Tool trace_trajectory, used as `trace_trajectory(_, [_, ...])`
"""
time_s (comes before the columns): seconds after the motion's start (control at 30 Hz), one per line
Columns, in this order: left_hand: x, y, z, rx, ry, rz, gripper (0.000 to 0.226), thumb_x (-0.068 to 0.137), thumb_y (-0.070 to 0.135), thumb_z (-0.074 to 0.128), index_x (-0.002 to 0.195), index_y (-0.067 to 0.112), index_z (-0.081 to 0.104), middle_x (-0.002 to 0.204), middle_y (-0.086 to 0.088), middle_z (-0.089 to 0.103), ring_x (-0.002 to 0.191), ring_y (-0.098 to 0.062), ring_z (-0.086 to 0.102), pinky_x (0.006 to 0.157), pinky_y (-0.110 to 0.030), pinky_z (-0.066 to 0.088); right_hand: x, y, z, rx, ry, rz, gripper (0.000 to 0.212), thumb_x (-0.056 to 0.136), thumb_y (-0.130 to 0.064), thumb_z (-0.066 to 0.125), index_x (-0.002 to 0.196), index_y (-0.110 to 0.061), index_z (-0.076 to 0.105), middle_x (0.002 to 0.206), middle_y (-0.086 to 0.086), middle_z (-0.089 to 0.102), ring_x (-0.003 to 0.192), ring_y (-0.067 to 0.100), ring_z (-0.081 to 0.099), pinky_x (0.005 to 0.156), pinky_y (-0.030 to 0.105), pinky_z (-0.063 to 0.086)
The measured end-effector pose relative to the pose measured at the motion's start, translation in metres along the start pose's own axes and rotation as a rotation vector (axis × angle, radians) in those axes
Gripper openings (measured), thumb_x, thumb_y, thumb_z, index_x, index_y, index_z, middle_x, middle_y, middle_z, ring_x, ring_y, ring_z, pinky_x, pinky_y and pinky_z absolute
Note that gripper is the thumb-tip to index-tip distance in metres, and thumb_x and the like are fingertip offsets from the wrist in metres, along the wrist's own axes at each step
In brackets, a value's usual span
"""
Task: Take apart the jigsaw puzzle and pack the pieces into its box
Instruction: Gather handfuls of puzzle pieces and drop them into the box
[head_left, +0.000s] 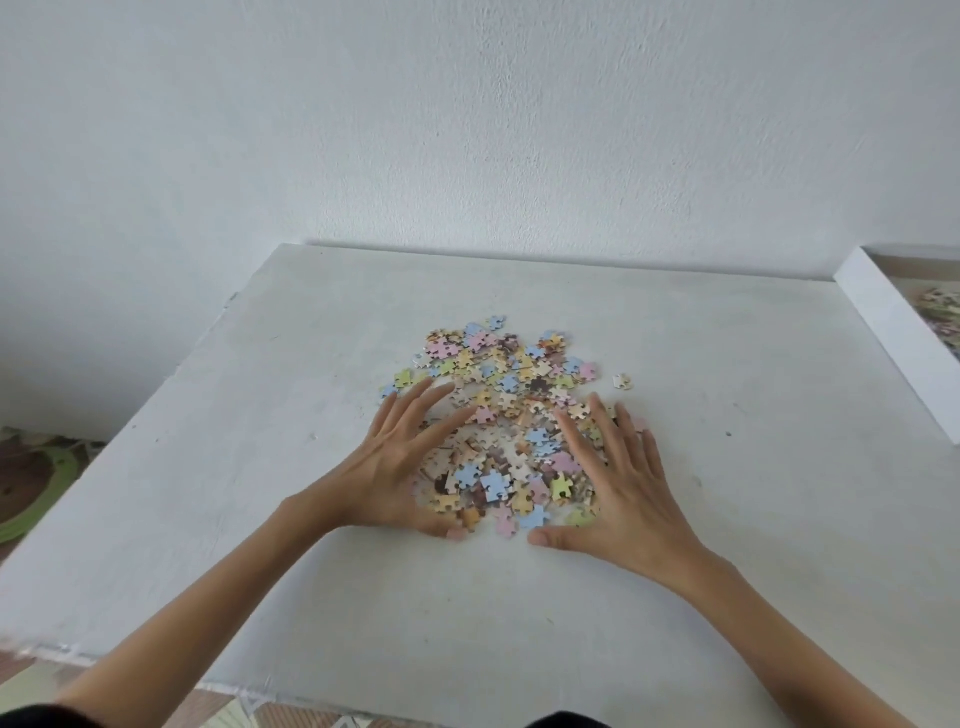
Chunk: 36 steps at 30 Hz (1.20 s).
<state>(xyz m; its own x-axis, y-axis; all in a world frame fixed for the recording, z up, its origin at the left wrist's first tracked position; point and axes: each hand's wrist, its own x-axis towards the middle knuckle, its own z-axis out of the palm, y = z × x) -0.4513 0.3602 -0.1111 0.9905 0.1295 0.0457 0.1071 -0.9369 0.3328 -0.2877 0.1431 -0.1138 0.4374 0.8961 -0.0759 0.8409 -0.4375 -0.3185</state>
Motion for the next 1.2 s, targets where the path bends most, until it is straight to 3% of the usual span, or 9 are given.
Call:
trace_trajectory(0.13, [0.015, 0.002, 0.003, 0.005, 0.003, -0.035, 0.112, 0.056, 0.087, 0.048, 0.145, 0.044, -0.004, 0.156, 0.005, -0.003, 0.144, -0.016, -0.016, 0.113, -0.054, -0.010, 0.015, -0.002, -0.001, 0.011, 0.024, -0.041, 0.115, 0.045, -0.095, 0.025, 0.135, -0.046, -0.025, 0.148, -0.001, -0.035, 0.137, 0.026, -0.030, 0.110, 0.042, -0.017])
trace_trajectory(0.2, [0.021, 0.003, 0.005, 0.030, 0.005, -0.028, 0.113, 0.056, 0.087, 0.046, 0.146, 0.040, -0.004, 0.157, 0.006, 0.002, 0.144, -0.015, -0.011, 0.114, -0.052, -0.011, 0.020, -0.001, -0.003, -0.014, 0.029, -0.067, 0.111, 0.050, -0.093, 0.029, 0.138, -0.046, -0.018, 0.152, -0.003, -0.025, 0.140, 0.024, -0.023, 0.111, 0.042, -0.013])
trace_trajectory(0.27, [0.025, 0.002, 0.006, 0.067, 0.036, -0.009, 0.109, 0.059, 0.086, 0.043, 0.147, 0.036, 0.004, 0.154, 0.006, 0.016, 0.144, -0.016, 0.002, 0.116, -0.049, 0.000, 0.025, -0.001, -0.003, -0.058, 0.084, -0.110, 0.098, 0.059, -0.089, 0.032, 0.143, -0.046, 0.002, 0.156, -0.004, 0.004, 0.142, 0.024, 0.000, 0.113, 0.044, 0.005])
trace_trajectory(0.33, [0.027, 0.002, 0.008, 0.105, 0.090, 0.011, 0.101, 0.063, 0.084, 0.042, 0.147, 0.034, 0.016, 0.144, 0.005, 0.032, 0.138, -0.016, 0.020, 0.112, -0.041, 0.018, 0.031, -0.001, -0.003, -0.073, 0.192, -0.136, 0.076, 0.069, -0.078, 0.035, 0.135, -0.042, 0.032, 0.142, -0.007, 0.035, 0.128, 0.020, 0.028, 0.101, 0.044, 0.030])
trace_trajectory(0.43, [0.030, 0.005, 0.009, 0.094, 0.155, 0.007, 0.084, 0.067, 0.077, 0.044, 0.138, 0.034, 0.036, 0.129, 0.006, 0.043, 0.121, -0.013, 0.032, 0.095, -0.033, 0.030, 0.039, -0.003, -0.003, -0.048, 0.293, -0.160, 0.052, 0.072, -0.059, 0.044, 0.116, -0.032, 0.051, 0.120, -0.006, 0.051, 0.103, 0.020, 0.043, 0.081, 0.036, 0.045])
trace_trajectory(0.63, [0.038, 0.007, 0.006, 0.014, 0.238, 0.099, 0.044, 0.076, 0.055, 0.057, 0.109, 0.025, 0.059, 0.099, 0.007, 0.059, 0.089, -0.012, 0.049, 0.076, -0.026, 0.044, 0.044, -0.005, 0.000, 0.029, 0.383, -0.311, 0.027, 0.077, -0.036, 0.050, 0.098, -0.020, 0.058, 0.098, -0.003, 0.055, 0.083, 0.016, 0.047, 0.065, 0.021, 0.045])
trace_trajectory(0.8, [0.041, 0.013, 0.003, -0.047, 0.263, 0.157, 0.030, 0.082, 0.041, 0.057, 0.095, 0.014, 0.065, 0.082, 0.003, 0.061, 0.067, -0.012, 0.055, 0.052, -0.031, 0.049, 0.052, 0.001, -0.002, 0.122, 0.454, -0.371, 0.011, 0.075, -0.018, 0.057, 0.086, -0.015, 0.062, 0.084, -0.006, 0.060, 0.080, 0.010, 0.047, 0.065, 0.013, 0.042])
trace_trajectory(1.0, [0.052, 0.015, -0.005, -0.246, 0.324, 0.094, 0.035, 0.080, 0.039, 0.060, 0.090, 0.006, 0.067, 0.078, -0.002, 0.065, 0.065, -0.017, 0.060, 0.057, -0.034, 0.051, 0.060, 0.013, -0.021, 0.528, 0.456, -0.308, 0.017, 0.072, 0.004, 0.066, 0.082, -0.010, 0.067, 0.082, -0.013, 0.062, 0.082, -0.008, 0.058, 0.079, 0.008, 0.045])
trace_trajectory(1.2, [0.072, 0.036, -0.027, -0.383, 0.411, 0.111, 0.038, 0.078, 0.045, 0.063, 0.083, 0.007, 0.067, 0.073, 0.004, 0.065, 0.070, -0.005, 0.061, 0.062, -0.019, 0.049, 0.058, 0.019, -0.054, 0.661, 0.449, -0.288, 0.017, 0.076, 0.008, 0.061, 0.081, -0.006, 0.069, 0.077, -0.009, 0.065, 0.067, -0.006, 0.059, 0.059, 0.005, 0.041])
